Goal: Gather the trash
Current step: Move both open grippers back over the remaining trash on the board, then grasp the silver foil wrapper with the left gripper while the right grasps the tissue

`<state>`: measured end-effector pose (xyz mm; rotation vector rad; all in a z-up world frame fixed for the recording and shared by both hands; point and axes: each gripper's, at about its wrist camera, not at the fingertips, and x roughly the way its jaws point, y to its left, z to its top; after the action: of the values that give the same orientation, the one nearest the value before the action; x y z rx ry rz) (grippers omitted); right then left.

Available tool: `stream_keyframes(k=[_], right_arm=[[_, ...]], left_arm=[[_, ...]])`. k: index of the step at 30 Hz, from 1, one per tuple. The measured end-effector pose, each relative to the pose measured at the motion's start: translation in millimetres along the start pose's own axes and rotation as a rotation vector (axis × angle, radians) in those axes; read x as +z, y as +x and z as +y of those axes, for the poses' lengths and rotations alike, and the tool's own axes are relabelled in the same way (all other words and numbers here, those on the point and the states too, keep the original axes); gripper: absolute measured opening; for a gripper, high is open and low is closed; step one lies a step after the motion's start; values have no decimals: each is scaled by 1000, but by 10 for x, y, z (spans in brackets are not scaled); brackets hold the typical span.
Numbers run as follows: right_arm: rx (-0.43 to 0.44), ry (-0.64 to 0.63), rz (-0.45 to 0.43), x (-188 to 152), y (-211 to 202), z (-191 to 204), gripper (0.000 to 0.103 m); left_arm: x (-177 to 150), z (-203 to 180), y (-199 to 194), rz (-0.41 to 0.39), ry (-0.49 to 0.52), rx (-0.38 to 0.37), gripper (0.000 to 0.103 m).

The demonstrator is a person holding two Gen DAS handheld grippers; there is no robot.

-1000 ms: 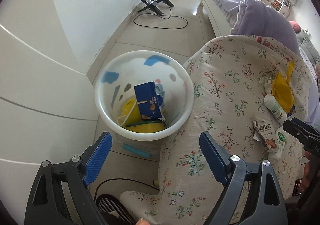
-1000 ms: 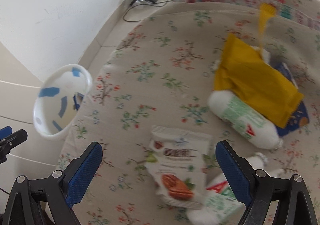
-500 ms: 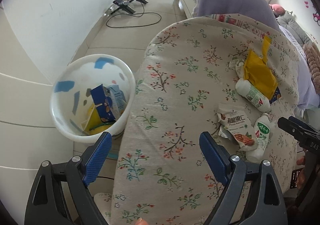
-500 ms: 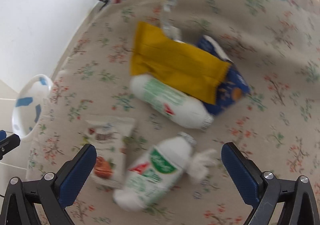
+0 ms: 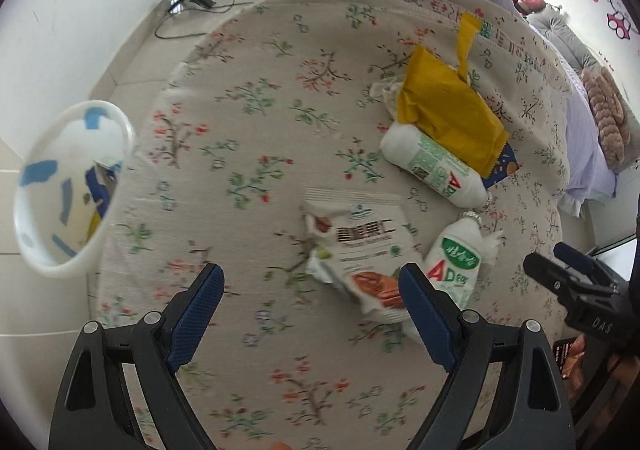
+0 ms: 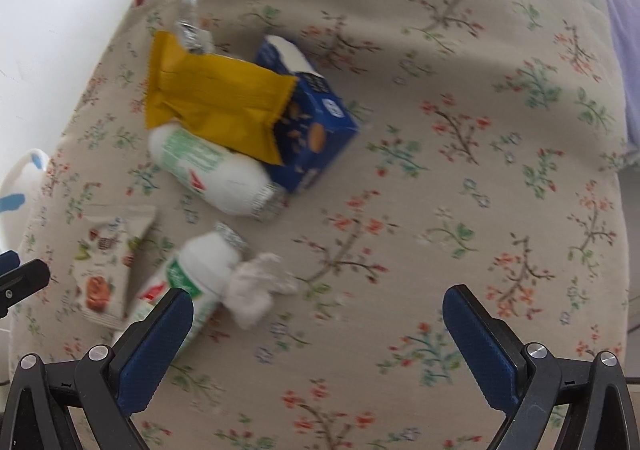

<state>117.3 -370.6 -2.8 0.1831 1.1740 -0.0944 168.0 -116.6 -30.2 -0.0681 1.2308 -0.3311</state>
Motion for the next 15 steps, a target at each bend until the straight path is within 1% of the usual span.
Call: stream_keyframes(k=[7,11,14,15], right_arm=[[-16,14,18,-39,25,-207,102],[-15,20,30,-52,36,-262,102],[-10,18,41,-55,54,-274,102],[-7,16,44,-50,63,-273,102]], left_arm=[[35,-180,269,39,-41,-46,91],[30,-244,369,48,-36,-42,91],[17,-313,402,45,-12,-32,90],[15,-329,416,43,-1,-21,88]])
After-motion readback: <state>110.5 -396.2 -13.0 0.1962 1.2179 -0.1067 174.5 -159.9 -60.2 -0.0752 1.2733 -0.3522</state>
